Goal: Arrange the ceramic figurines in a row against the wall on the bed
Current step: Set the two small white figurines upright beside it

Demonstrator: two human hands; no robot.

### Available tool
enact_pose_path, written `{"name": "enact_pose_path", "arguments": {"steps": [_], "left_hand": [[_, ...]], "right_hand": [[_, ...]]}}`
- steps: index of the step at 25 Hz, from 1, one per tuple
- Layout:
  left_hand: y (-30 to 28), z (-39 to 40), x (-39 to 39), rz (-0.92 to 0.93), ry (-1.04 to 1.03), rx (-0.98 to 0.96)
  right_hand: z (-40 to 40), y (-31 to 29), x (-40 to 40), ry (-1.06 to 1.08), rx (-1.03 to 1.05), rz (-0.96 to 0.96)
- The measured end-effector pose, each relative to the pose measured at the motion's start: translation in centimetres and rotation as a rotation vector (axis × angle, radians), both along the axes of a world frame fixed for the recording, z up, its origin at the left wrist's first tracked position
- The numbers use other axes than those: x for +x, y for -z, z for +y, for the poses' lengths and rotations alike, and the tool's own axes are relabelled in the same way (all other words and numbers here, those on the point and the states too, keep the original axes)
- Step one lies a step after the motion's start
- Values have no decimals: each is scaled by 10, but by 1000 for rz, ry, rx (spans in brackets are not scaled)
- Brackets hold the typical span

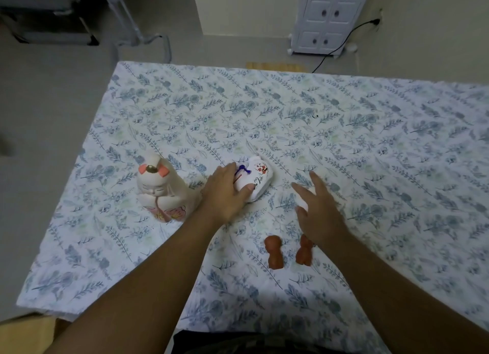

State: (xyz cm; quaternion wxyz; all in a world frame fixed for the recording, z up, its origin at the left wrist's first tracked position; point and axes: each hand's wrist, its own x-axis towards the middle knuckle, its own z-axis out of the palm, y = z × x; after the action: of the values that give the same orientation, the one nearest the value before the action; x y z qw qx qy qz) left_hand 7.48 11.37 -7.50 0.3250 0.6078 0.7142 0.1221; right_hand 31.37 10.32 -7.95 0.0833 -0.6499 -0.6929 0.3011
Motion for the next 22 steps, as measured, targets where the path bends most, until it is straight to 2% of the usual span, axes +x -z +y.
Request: {"name": "enact_pose_path", "arguments": {"steps": [5,10,12,15,19,22], "left_hand": [[1,1,5,-108,-59,-32],[0,-11,33,-93,-69,190],[-1,-17,41,-132,-87,230],[-5,-21,45,-165,-60,183],[-9,-21,51,-178,-75,131],[-12,-22,49,-142,-116,173]], "right_hand": [[-2,-7,-14,142,44,182],[3,-2,-17,203,23,250],[3,0,-15,177,34,239],[5,-1,-13,162,32,209],[7,-12,-10,250,-8,265],[13,-21,-12,194,18,144]]}}
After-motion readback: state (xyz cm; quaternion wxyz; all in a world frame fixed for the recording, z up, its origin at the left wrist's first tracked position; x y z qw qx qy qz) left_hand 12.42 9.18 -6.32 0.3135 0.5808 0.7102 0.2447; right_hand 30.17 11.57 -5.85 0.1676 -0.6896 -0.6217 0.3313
